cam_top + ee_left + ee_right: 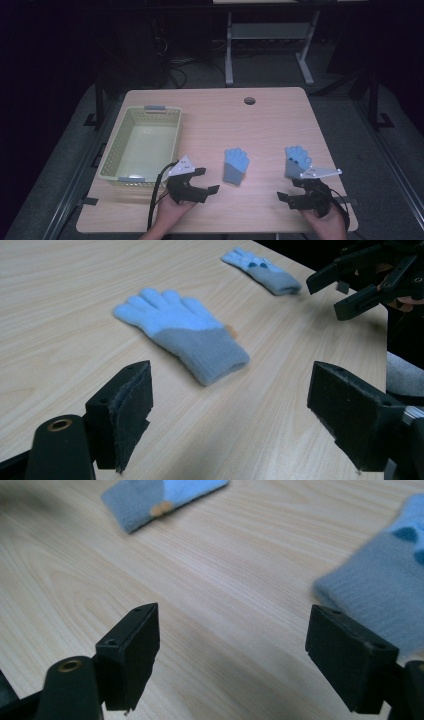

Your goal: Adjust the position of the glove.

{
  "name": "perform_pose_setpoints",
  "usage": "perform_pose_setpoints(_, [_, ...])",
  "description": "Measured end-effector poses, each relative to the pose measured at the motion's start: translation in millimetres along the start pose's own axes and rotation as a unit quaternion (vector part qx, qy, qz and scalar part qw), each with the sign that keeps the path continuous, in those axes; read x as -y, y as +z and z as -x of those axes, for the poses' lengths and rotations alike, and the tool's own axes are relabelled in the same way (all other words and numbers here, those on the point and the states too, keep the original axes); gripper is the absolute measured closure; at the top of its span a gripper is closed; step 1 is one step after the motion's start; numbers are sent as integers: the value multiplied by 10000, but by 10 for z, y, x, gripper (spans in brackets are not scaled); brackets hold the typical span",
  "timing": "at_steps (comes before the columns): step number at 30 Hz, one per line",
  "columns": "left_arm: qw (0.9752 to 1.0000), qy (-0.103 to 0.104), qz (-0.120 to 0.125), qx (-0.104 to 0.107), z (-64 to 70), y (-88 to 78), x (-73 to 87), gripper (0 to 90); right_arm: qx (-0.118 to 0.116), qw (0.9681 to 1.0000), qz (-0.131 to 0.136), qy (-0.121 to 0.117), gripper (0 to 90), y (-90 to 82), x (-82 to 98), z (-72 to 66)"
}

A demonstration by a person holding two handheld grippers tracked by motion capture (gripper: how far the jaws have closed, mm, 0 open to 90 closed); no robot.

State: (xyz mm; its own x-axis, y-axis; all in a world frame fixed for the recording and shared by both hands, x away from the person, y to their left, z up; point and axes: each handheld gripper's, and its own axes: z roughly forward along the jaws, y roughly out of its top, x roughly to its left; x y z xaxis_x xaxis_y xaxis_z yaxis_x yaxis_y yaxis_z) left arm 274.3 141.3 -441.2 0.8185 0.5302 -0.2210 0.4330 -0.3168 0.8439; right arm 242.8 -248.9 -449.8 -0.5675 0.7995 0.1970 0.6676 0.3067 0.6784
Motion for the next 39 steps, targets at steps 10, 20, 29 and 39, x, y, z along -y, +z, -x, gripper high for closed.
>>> perform_pose_setpoints(10, [10000, 20, 31, -15, 27, -4, 8, 181, -22, 9999, 118, 7, 212, -45, -36, 24])
perform_pose_setpoints(20, [10000, 48, 57, -42, 35, -7, 6, 181, -40, 9999, 63, -69, 184, -42, -154, 83])
perform_pose_setpoints(29, [9999, 59, 87, -53, 43, -32, 6, 181, -51, 9999, -133, -54, 181, -42, -281, 160])
perform_pose_setpoints(39, [9999, 31, 132, -67, 44, -27, 8, 182, 57, 9990, -418, -124, 218, -36, -517, 277])
